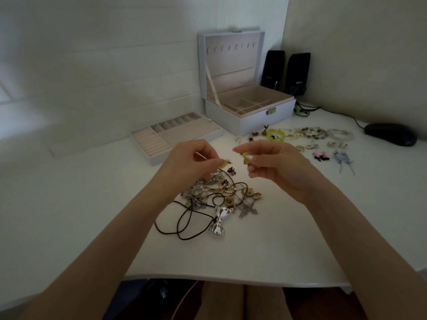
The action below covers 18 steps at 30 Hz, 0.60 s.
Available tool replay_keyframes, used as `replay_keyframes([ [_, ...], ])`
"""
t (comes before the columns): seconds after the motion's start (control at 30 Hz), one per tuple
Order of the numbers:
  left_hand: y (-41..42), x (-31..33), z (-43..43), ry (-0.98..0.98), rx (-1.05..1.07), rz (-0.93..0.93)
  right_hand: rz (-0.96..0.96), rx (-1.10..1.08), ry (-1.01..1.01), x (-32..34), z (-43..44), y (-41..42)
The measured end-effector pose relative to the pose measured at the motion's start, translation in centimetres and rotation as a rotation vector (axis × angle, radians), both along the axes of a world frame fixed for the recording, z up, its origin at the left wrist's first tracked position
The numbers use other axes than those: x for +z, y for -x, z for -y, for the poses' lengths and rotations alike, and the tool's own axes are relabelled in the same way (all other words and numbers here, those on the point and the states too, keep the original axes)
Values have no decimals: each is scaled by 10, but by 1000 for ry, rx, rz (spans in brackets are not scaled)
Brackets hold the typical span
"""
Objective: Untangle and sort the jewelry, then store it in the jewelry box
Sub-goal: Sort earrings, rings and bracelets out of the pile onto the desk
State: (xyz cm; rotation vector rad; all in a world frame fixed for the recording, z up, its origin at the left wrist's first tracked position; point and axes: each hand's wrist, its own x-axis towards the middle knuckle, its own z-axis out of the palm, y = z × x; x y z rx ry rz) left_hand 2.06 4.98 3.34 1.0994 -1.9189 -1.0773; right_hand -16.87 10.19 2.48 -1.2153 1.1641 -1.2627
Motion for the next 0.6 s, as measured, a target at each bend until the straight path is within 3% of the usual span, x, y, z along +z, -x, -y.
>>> replay_keyframes([
  [0.13, 40, -4, -11, -151, -116, 29, -4, -150, -70, 3, -15, 18],
  [0.27, 98, -13, -24, -357, -255, -24, -136, -407, -110, -7, -39, 56],
  [0.4, 155, -18, -30, -416, -344, -11, -73, -560, -131, -16, -62, 101],
  [0.47, 186, -19, -28, -353, -338, 56, -66, -625, -143, -19, -71, 122],
  [0.6, 247, -23, -12, 30, -265, 275, -166, -816, -156, -22, -74, 164],
])
